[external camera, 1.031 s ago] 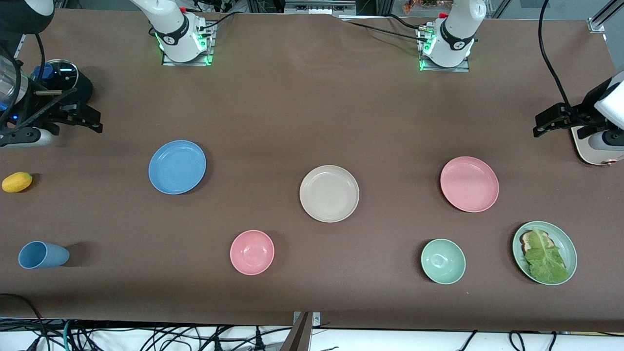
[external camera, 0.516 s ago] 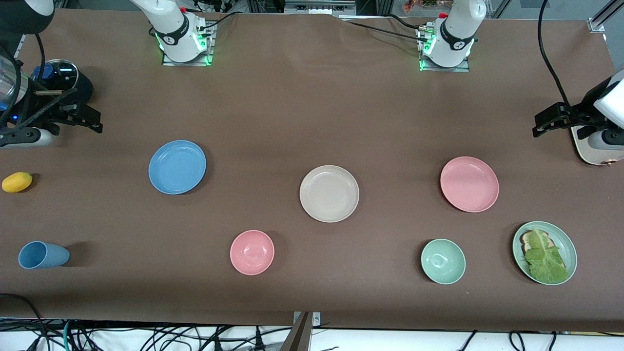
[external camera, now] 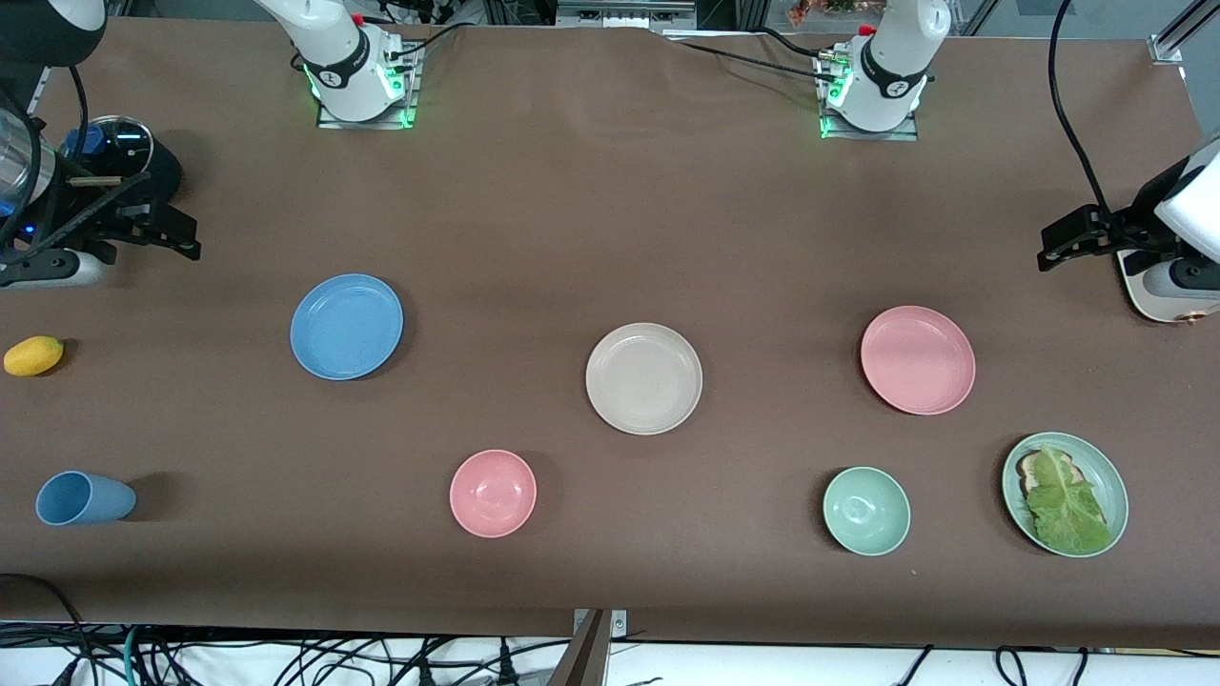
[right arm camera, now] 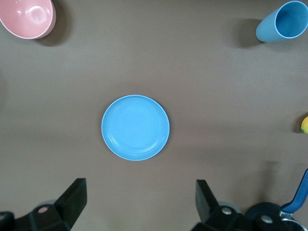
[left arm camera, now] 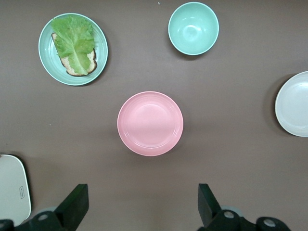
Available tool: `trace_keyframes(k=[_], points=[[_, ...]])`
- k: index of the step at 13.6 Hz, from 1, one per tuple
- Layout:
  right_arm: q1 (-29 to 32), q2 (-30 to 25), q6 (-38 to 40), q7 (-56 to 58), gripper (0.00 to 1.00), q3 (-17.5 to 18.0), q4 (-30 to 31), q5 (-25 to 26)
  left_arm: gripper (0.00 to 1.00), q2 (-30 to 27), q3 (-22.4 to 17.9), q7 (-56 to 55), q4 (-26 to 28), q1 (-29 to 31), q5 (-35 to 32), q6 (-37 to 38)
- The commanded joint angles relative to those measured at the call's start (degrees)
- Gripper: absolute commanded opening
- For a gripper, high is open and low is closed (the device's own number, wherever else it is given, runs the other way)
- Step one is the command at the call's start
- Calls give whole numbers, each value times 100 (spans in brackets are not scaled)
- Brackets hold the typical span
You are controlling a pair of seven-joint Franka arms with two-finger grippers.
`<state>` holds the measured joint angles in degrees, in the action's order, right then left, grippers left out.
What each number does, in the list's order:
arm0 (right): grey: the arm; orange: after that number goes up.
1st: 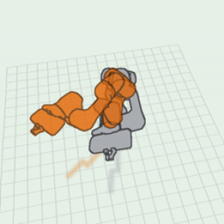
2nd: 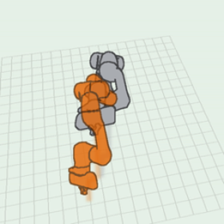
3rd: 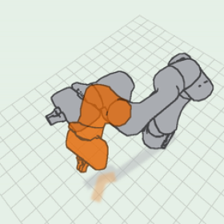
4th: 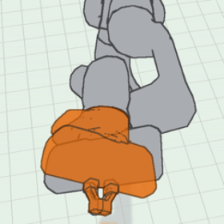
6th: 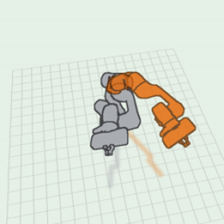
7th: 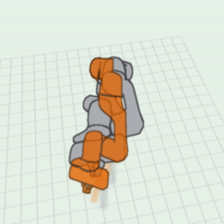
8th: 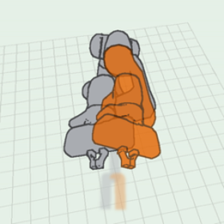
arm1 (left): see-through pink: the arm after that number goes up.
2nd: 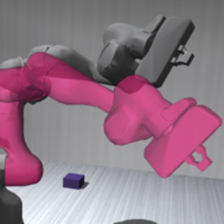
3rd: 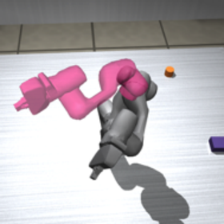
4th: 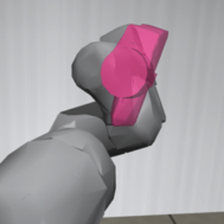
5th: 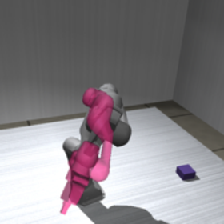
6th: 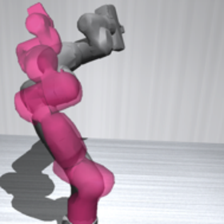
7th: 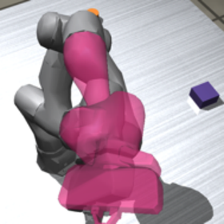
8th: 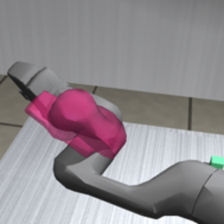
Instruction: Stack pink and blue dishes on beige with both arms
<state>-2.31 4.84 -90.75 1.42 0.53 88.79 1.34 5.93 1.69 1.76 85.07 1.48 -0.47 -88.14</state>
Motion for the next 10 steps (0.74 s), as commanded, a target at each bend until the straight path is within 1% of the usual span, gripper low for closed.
trace_keyframes(k=[1,10], points=[[3,-1,48,-81,100,18,-98,24,100,66,6,131,-140,19,55,34],[20,8,-4,-19,100,9,-90,24,100,84,6,131,-157,-17,56,34]])
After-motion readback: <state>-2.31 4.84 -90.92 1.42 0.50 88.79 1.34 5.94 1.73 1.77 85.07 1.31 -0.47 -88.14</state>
